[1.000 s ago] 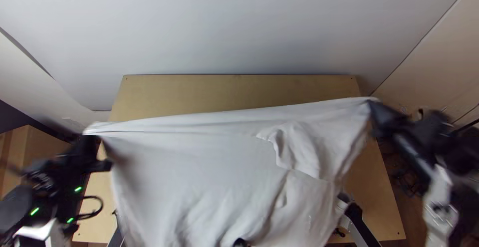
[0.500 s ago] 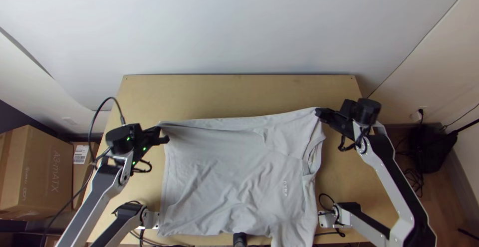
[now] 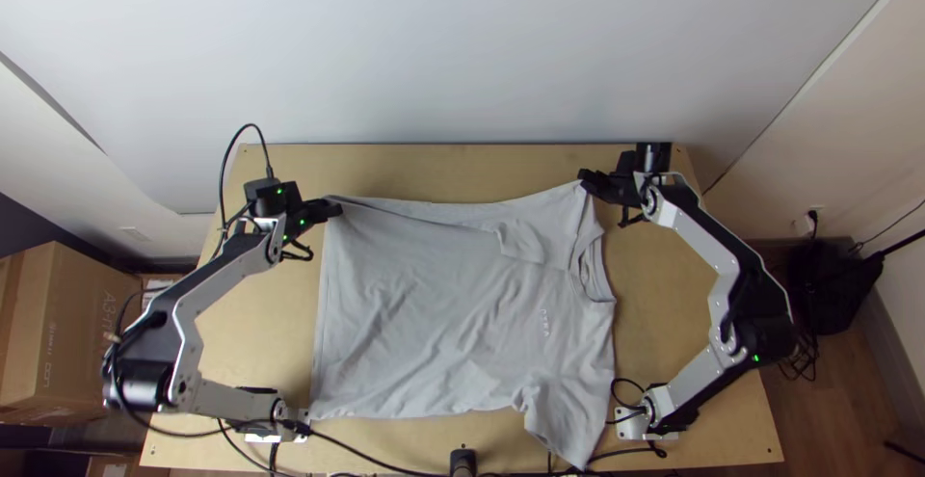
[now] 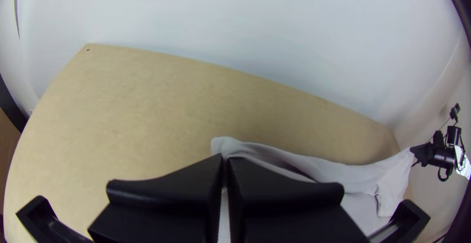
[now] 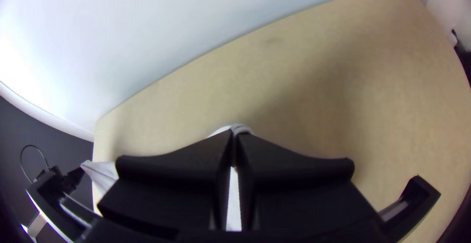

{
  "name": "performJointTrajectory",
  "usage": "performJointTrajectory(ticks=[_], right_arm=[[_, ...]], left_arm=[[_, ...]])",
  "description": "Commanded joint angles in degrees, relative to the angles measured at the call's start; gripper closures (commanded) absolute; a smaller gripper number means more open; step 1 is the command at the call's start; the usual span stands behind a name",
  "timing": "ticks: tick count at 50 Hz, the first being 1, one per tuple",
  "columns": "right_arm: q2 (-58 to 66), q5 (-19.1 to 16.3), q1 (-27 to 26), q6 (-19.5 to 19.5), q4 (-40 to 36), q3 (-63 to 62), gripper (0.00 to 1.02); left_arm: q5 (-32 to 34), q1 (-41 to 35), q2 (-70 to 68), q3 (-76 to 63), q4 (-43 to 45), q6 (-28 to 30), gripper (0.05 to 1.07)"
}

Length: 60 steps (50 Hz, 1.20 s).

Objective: Fold the t-shirt

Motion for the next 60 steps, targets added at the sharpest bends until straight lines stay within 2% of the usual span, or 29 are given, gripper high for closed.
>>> performJointTrajectory(ticks=[1, 20, 21, 22, 23, 24, 25, 26, 27, 30, 33, 37, 39, 49, 55, 60], right_arm=[[6.20, 0.62, -0.34, 1.05, -0.94, 6.20, 1.00], [18.86, 4.22, -1.31, 2.11, -1.30, 22.64, 0.99], [19.29, 5.01, -1.31, 2.11, -1.30, 23.69, 0.93], [19.82, 5.71, -1.40, 2.11, -1.38, 24.66, 0.81], [20.26, 6.15, -1.31, 2.11, -1.38, 25.54, 0.61], [20.53, 6.33, -1.49, 2.20, -1.47, 26.42, 0.45], [20.96, 6.77, -1.66, 2.55, -1.73, 27.56, 0.30], [21.40, 6.94, -1.93, 3.16, -2.44, 28.88, 0.21], [21.67, 6.94, -2.28, 3.87, -3.40, 30.28, 0.17], [21.32, 7.30, -3.24, 4.83, -4.64, 33.10, 0.15], [18.94, 8.44, -4.30, 6.24, -4.55, 33.53, 0.11], [15.08, 8.61, -6.06, 7.38, -4.72, 32.92, 0.10], [13.05, 8.53, -7.02, 8.96, -5.60, 32.22, 0.07], [-3.64, 5.98, -11.07, 9.14, -19.93, 22.99, 0.06], [-14.28, 0.70, -14.14, 6.41, -28.10, 15.43, 0.04], [-20.52, -5.01, -17.48, 2.90, -36.28, 8.75, 0.05]], left_arm=[[0.45, 0.58, 5.89, 5.59, 1.57, -1.54, 1.05], [-2.28, -0.82, 22.41, 24.66, 1.48, -3.47, 1.05], [-2.28, -1.00, 23.38, 25.98, 1.05, -3.47, 1.05], [-2.28, -1.00, 24.08, 27.21, 0.69, -3.56, 1.03], [-2.28, -1.00, 24.88, 28.27, 0.17, -3.56, 0.97], [-2.28, -1.09, 25.49, 29.58, -0.54, -3.56, 0.85], [-2.28, -1.09, 26.11, 30.90, -1.33, -3.56, 0.68], [-2.28, -1.09, 26.55, 32.05, -2.29, -3.56, 0.52], [-2.28, -1.09, 27.07, 33.45, -3.35, -3.56, 0.39], [-2.28, -1.09, 28.04, 38.11, -6.60, -4.52, 0.10], [-2.28, -1.00, 27.86, 42.06, -10.73, -6.55, 0.10], [-1.93, -0.74, 26.46, 44.35, -12.75, -8.30, 0.10], [-1.84, -0.47, 25.40, 44.35, -12.93, -8.57, 0.10], [-0.61, 1.02, 16.97, 43.21, -19.70, -9.97, 0.10], [1.24, 1.46, 8.35, 39.43, -22.33, -9.53, 0.10], [2.12, 1.46, 1.41, 36.79, -25.59, -9.09, 0.10]])
